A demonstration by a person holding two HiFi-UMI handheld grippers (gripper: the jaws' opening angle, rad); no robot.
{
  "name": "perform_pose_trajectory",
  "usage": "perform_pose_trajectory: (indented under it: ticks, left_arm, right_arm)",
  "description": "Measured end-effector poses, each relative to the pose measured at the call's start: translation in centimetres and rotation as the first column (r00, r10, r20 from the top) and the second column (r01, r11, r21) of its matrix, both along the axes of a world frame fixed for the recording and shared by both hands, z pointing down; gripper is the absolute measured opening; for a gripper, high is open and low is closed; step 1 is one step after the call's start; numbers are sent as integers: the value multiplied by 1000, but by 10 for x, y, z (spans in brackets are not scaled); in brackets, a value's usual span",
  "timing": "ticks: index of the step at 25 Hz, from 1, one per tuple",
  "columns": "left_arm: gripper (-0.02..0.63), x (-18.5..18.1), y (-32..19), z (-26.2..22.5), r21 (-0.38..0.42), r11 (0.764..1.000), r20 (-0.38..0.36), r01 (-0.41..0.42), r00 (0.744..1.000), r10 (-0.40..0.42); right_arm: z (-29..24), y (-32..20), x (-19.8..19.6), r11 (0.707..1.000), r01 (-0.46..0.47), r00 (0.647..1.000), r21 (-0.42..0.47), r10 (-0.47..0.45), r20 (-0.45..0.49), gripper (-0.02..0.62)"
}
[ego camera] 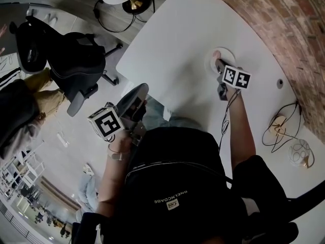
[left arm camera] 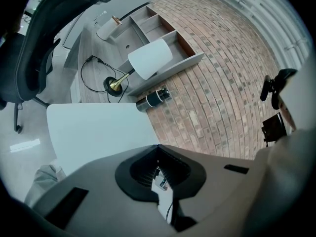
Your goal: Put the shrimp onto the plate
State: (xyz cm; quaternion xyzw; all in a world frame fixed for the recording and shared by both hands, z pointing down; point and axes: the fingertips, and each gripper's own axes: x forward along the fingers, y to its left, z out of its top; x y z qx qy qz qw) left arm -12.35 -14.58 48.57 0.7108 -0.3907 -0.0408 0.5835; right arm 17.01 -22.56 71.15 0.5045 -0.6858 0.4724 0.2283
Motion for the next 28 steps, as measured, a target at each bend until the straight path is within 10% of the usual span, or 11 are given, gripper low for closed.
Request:
perform_pose_trajectory:
  ticks: [28]
  left_arm:
    - [5, 1, 11, -26, 82, 995, -35, -57, 998, 60]
  right_arm:
    - [-93, 7, -17, 981, -24, 999, 190, 18, 31, 41]
